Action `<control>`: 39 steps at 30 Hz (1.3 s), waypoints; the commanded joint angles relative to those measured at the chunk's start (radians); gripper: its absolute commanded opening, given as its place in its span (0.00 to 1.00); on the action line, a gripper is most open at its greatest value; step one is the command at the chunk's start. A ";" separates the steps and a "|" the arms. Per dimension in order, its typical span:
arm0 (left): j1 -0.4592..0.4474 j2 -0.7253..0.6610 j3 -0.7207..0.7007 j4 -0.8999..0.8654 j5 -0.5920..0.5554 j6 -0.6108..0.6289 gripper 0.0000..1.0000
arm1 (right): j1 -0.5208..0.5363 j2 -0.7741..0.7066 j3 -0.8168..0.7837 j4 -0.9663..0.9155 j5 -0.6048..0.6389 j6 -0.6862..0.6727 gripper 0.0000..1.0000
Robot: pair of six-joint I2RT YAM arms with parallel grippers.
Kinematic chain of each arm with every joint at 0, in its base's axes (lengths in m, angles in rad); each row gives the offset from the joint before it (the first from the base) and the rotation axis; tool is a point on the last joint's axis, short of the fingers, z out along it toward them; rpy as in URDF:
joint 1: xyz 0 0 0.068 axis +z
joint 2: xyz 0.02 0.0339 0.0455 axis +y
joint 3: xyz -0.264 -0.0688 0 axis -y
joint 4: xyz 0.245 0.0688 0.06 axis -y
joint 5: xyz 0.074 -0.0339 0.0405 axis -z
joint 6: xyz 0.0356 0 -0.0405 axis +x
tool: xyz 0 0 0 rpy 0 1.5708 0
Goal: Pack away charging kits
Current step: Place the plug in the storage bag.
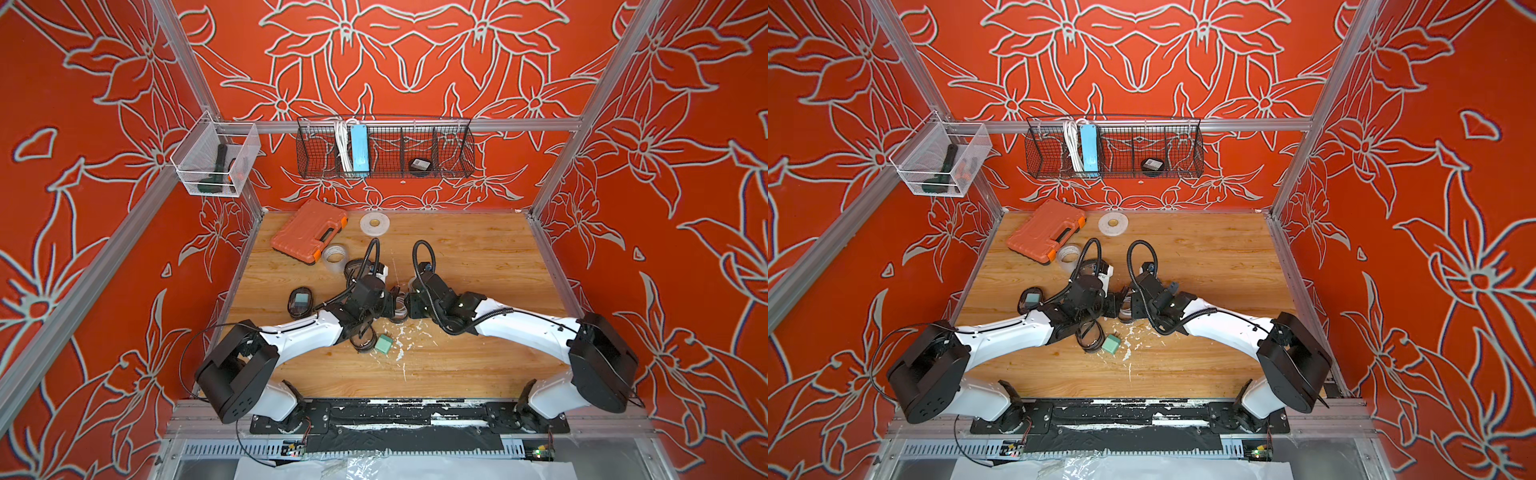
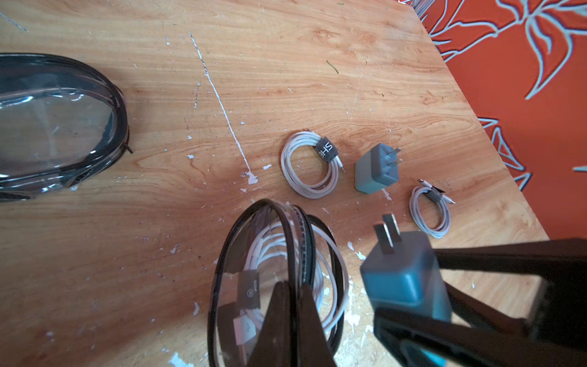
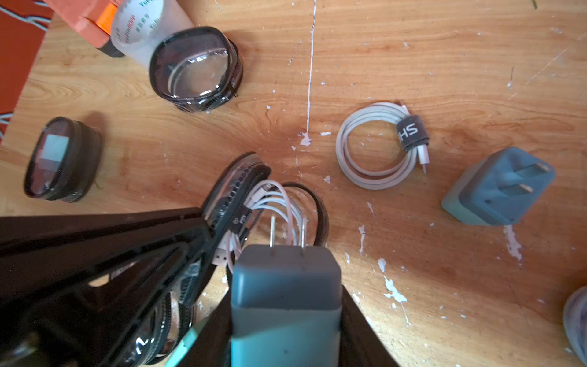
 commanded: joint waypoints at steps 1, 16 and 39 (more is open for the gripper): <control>-0.002 -0.012 0.002 0.041 0.011 -0.002 0.00 | 0.003 0.011 0.019 0.024 0.008 -0.006 0.01; -0.001 -0.030 -0.051 0.167 0.150 -0.040 0.00 | 0.004 0.163 0.080 0.028 0.028 0.015 0.00; -0.001 0.020 -0.052 0.209 0.153 -0.057 0.00 | 0.003 0.226 0.126 0.034 0.013 0.009 0.37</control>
